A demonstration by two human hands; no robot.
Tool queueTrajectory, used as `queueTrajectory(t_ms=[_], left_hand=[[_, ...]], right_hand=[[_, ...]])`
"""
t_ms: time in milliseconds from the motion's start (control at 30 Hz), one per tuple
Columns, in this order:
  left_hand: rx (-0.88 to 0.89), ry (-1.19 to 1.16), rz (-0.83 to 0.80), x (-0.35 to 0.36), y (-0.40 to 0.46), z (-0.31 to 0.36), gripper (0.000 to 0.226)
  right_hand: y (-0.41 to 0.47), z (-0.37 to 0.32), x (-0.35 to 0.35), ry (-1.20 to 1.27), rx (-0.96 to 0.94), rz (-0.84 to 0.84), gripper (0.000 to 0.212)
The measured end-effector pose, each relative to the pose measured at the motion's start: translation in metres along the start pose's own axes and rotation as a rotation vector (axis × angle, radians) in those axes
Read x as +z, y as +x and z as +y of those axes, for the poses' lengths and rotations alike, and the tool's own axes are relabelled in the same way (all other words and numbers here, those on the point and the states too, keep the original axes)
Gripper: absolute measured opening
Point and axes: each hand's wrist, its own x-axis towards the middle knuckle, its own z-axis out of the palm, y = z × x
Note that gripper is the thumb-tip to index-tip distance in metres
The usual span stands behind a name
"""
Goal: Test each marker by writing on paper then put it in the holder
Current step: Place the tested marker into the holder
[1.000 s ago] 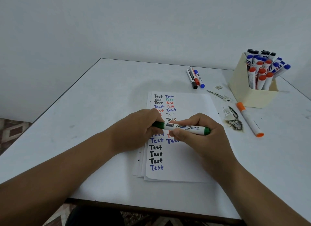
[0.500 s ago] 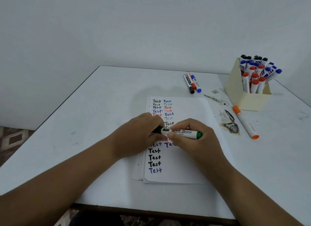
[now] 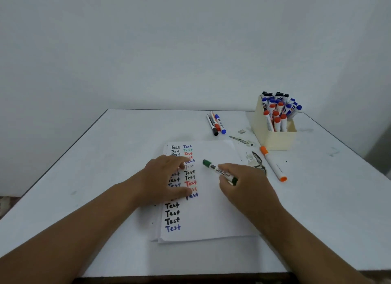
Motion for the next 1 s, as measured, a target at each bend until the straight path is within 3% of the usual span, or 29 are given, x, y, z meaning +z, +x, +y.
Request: queueTrajectory(t_ms=[100, 233, 433, 833, 1000], left_hand=[[0.002, 0.057, 0.031, 0.000, 0.010, 0.014, 0.074], [0.057, 0.102, 0.063, 0.006, 0.026, 0.039, 0.068], [0.139, 0.076, 0.011, 0.018, 0.054, 0.095, 0.064], [0.091, 0.175, -0.189, 0.049, 0.124, 0.162, 0.087], [0.124, 0.153, -0.199, 0.062, 0.139, 0.162, 0.079]], right_hand=[[0.004, 0.024, -0.022, -0.146, 0.099, 0.121, 0.029], [0.013, 0.061, -0.052, -0.160, 0.315, 0.236, 0.024], [0.013, 0.094, -0.068, -0.116, 0.560, 0.195, 0.014], [0.017, 0.117, -0.051, -0.211, 0.574, 0.182, 0.013], [0.016, 0.127, -0.043, -0.280, 0.558, 0.206, 0.032]])
